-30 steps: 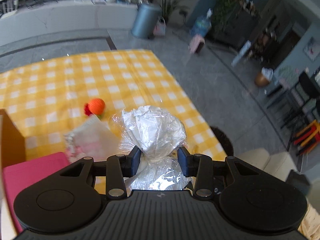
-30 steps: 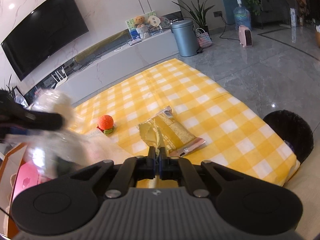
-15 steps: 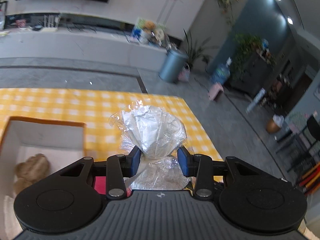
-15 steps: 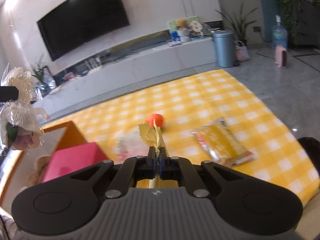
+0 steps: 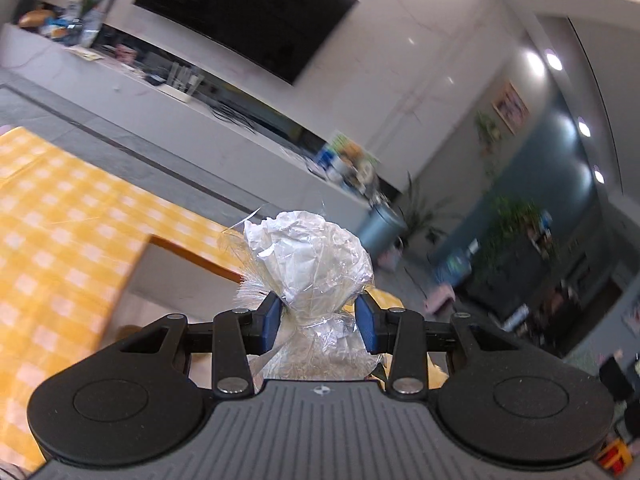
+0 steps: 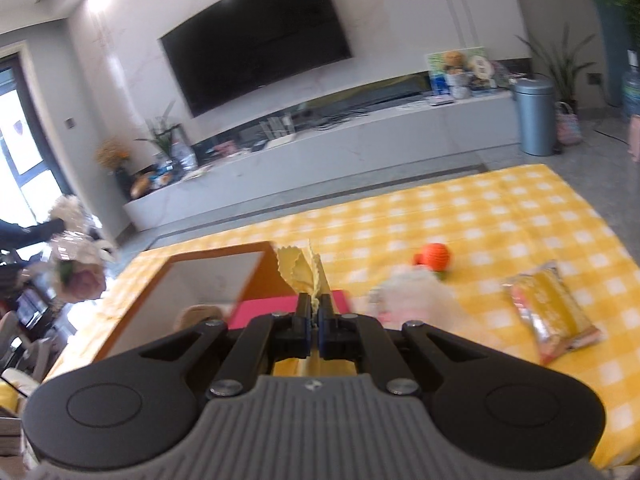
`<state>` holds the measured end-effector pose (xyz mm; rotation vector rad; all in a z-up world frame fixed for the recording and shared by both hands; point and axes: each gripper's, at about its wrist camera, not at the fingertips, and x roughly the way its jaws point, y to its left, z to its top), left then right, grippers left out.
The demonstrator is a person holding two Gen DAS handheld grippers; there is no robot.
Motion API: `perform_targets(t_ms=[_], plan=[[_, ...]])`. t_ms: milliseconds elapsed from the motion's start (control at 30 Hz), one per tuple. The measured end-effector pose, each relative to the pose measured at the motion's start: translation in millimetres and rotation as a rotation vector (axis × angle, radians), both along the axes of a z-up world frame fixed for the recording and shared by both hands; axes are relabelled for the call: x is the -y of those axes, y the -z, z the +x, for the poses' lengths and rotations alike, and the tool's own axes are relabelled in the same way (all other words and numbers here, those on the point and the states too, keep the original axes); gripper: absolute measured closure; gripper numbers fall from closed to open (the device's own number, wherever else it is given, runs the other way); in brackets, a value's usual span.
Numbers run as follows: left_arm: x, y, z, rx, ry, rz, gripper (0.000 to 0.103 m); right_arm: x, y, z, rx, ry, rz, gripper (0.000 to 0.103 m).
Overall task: Organize soft objects
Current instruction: 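Carry the yellow cloth with the right tool and wrapped bundle with the left tool to the box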
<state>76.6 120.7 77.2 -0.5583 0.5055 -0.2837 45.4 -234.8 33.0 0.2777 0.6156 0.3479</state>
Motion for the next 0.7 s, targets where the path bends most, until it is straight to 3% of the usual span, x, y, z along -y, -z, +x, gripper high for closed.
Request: perform_targets(t_ms=[167, 333, 433, 567, 700], plan=[[-33.7, 21.4, 0.8, -0.005, -0.075, -0.054, 0.058, -47.2, -11.7, 1.9, 0.023, -0.108, 0.006, 0.102], [-47.0, 36.5, 3.0, -0.014, -0.066, -0.083, 0.058, -106.9, -17.0, 16.6, 0.034, -0.172, -0.040, 0.102], [-50.2, 42.4, -3.0, -0.007, -0.055, -0.080, 0.058, -142.6, -9.9, 29.8, 0.019, -0.167, -0.095, 0.102], [-58.8, 56.8, 1.9, -0.047, -0.075, -0.089, 0.058, -186.3, 8.6, 48.8, -0.011, -0.172, -0.256, 0.102], [-65.4, 68.8, 0.6, -0.049, -0.075, -0.102, 0.058, -204.6, 27.7, 73.0, -0.059, -0.163, -0.288, 0.102]])
